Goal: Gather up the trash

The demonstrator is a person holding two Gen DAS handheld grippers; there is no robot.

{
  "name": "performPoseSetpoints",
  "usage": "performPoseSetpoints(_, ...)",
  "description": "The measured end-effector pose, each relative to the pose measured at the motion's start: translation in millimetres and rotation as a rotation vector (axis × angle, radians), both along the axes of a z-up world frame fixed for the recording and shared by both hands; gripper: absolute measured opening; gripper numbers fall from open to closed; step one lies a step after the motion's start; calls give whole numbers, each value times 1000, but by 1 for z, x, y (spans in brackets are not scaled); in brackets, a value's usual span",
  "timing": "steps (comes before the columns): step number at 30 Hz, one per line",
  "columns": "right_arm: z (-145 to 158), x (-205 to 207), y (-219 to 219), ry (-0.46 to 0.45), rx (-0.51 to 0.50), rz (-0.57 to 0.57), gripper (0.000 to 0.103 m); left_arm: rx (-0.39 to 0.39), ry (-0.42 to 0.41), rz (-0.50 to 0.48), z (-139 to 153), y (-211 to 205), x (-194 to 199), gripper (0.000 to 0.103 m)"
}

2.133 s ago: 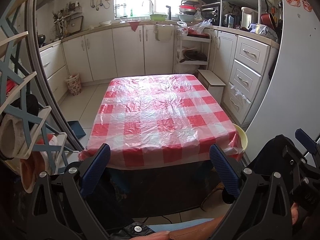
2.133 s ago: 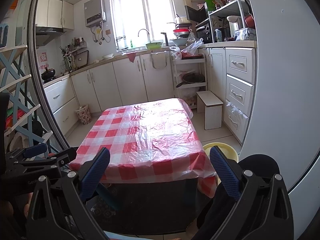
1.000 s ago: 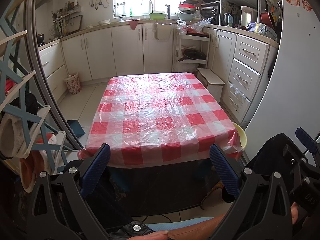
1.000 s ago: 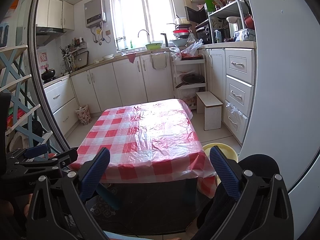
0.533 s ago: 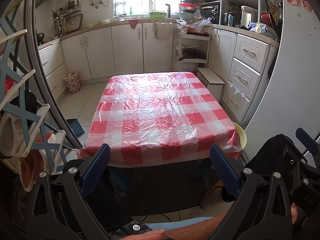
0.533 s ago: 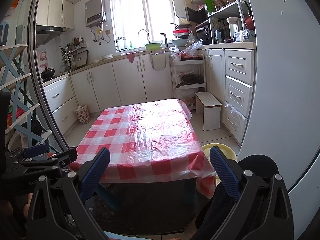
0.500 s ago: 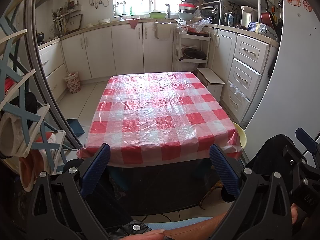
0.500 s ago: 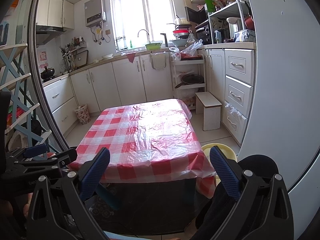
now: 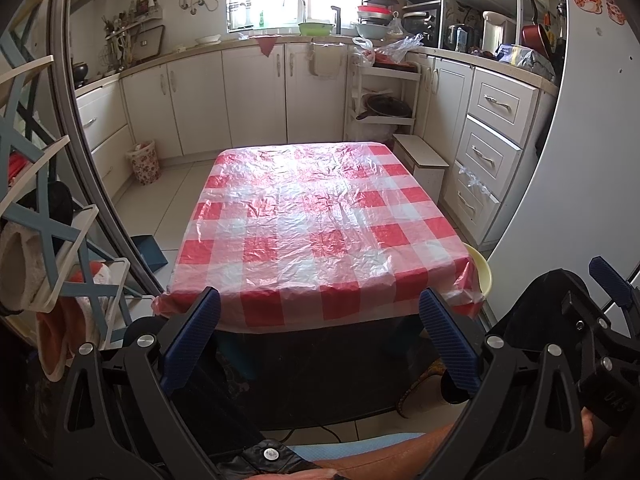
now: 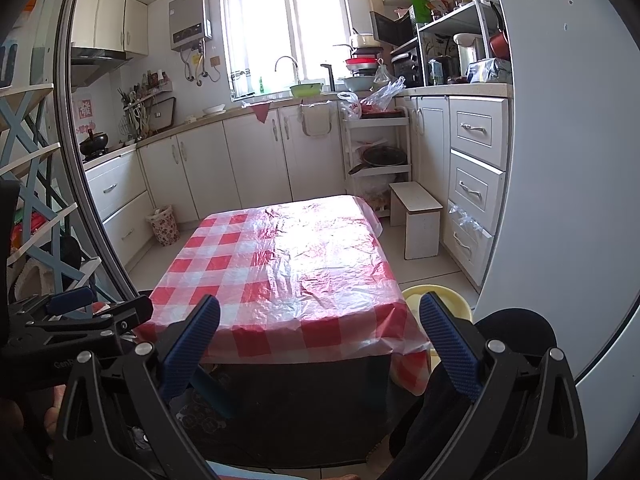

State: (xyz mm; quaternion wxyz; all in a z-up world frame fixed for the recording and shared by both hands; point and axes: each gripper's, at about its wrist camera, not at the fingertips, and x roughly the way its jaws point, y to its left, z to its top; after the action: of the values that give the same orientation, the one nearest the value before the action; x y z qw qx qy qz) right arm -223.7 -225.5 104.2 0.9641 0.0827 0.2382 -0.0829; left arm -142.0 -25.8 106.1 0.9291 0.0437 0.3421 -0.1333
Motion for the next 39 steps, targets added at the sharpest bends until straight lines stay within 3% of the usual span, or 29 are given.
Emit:
performPoseSetpoints(26, -2, -1, -2, 5, 3, 7, 96, 1, 8, -3, 0, 0, 1, 95)
performPoseSetpoints(30, -3, 0, -1, 10, 1, 11, 96, -32, 20, -10, -1, 4, 2, 95)
performPoseSetpoints(34, -6, 13, 3, 46, -20, 17, 96, -108, 93, -3, -12, 19, 16, 95)
performPoseSetpoints(39, -10, 43, 0, 116, -26, -4, 96, -60, 77, 3, -21, 23, 29, 95)
